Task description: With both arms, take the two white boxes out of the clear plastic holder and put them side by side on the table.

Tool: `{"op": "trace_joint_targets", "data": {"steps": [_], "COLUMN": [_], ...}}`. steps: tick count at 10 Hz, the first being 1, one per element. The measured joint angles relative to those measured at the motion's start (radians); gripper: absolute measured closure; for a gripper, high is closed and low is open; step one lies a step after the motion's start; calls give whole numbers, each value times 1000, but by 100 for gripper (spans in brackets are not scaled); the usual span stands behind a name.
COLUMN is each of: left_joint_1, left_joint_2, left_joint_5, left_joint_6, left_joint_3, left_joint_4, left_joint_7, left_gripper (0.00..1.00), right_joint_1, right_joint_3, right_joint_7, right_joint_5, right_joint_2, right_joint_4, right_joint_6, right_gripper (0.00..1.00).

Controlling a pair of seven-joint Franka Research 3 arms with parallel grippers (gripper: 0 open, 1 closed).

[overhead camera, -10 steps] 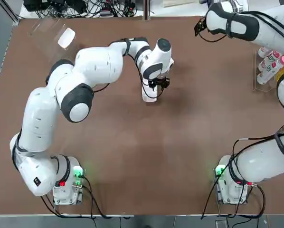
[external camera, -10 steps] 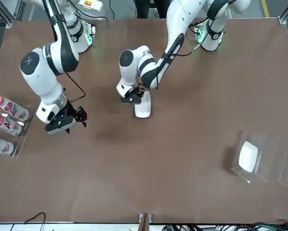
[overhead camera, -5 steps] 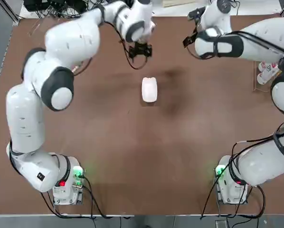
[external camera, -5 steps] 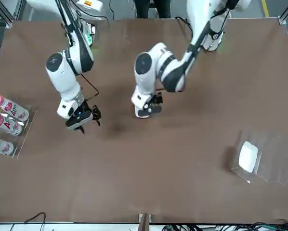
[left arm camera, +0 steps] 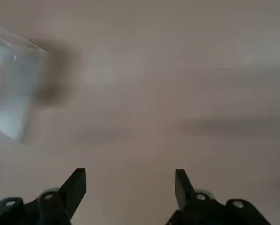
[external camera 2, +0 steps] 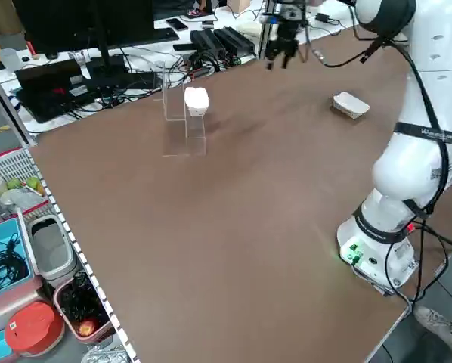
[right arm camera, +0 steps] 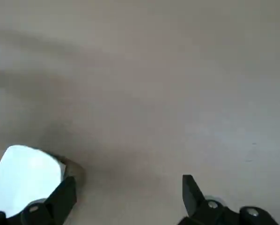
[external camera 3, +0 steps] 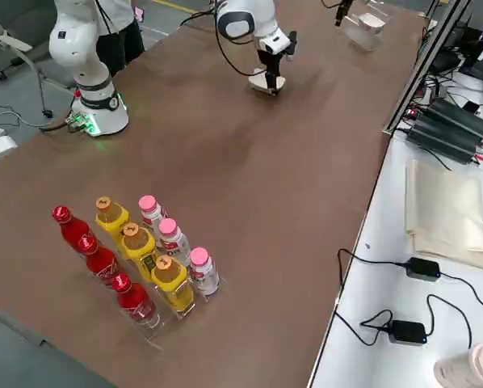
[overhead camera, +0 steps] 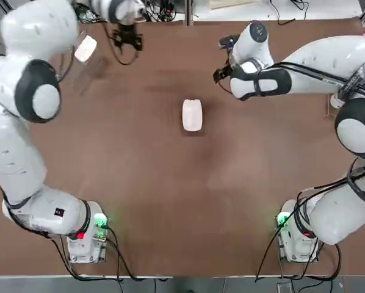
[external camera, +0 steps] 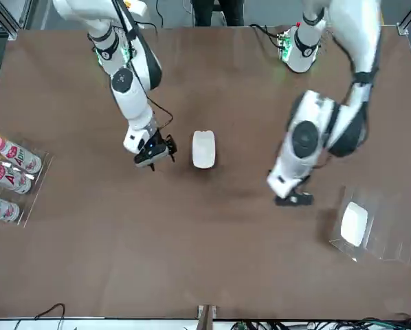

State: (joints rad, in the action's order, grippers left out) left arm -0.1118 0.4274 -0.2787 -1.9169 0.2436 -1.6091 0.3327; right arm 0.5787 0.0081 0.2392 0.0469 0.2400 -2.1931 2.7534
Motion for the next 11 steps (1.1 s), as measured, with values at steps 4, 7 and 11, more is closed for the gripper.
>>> {"op": "trace_joint_targets", "data": {"steps": [4, 7, 11], "left_joint_1": [159, 214, 283], "left_joint_2": [8, 99, 155], "left_joint_5": [-144, -252, -308], "left_joint_6": [-81, -224, -298], "left_joint_3": [2, 0, -2], "left_joint_4": [-39, -47, -42], "left_joint_7": [-403, -514, -580], "left_gripper": [15, 16, 24], "right_joint_1": [107, 231, 494], "right_joint_3": [-1, -23, -243], "right_joint_7": [132, 267, 321], "right_joint_5": [0, 0, 18], "right_joint_2": [29, 100, 197], "right_joint_4": [3, 17, 46], "right_joint_6": [1, 27, 66], "right_gripper": [0, 0, 0]}}
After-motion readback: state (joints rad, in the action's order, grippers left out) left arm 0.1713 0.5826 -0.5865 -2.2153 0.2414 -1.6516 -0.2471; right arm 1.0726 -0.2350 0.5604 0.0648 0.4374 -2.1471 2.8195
